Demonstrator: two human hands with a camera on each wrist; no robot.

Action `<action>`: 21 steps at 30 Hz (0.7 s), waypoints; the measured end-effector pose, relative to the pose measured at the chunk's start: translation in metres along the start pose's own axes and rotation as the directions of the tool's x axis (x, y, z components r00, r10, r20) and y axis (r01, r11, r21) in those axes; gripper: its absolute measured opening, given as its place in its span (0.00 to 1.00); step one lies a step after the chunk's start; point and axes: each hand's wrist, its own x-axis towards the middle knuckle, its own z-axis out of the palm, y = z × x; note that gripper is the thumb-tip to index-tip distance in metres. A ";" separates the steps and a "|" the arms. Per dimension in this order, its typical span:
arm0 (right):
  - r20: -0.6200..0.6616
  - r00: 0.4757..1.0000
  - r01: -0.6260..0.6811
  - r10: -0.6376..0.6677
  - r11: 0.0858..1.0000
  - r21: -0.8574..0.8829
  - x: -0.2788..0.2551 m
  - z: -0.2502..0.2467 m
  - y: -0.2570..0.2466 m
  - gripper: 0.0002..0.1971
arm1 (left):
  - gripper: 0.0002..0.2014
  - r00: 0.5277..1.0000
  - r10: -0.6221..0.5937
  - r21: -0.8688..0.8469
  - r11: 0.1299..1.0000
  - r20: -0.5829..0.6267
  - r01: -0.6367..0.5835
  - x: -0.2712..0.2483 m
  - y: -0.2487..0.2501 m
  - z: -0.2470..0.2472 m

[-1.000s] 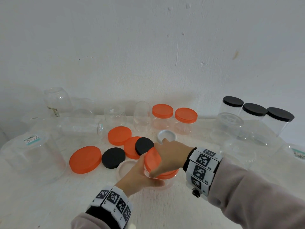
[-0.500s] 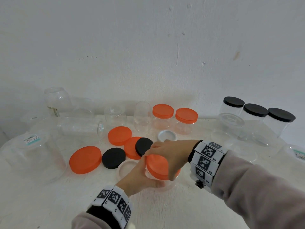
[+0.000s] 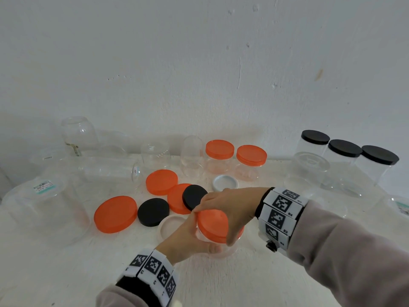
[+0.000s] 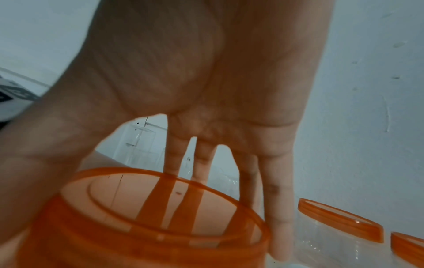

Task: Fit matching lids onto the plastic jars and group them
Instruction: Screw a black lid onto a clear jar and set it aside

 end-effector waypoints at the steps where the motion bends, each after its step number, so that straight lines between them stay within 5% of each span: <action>1: -0.012 1.000 0.001 -0.001 1.000 0.001 0.000 0.002 0.001 0.49 | 0.55 1.000 0.001 -0.005 1.000 -0.001 -0.001 0.000 0.000 0.000; 21: -0.087 0.996 0.020 -0.017 0.999 0.031 0.002 0.016 0.014 0.49 | 0.49 0.999 0.039 -0.052 0.998 -0.003 -0.039 0.007 -0.007 -0.001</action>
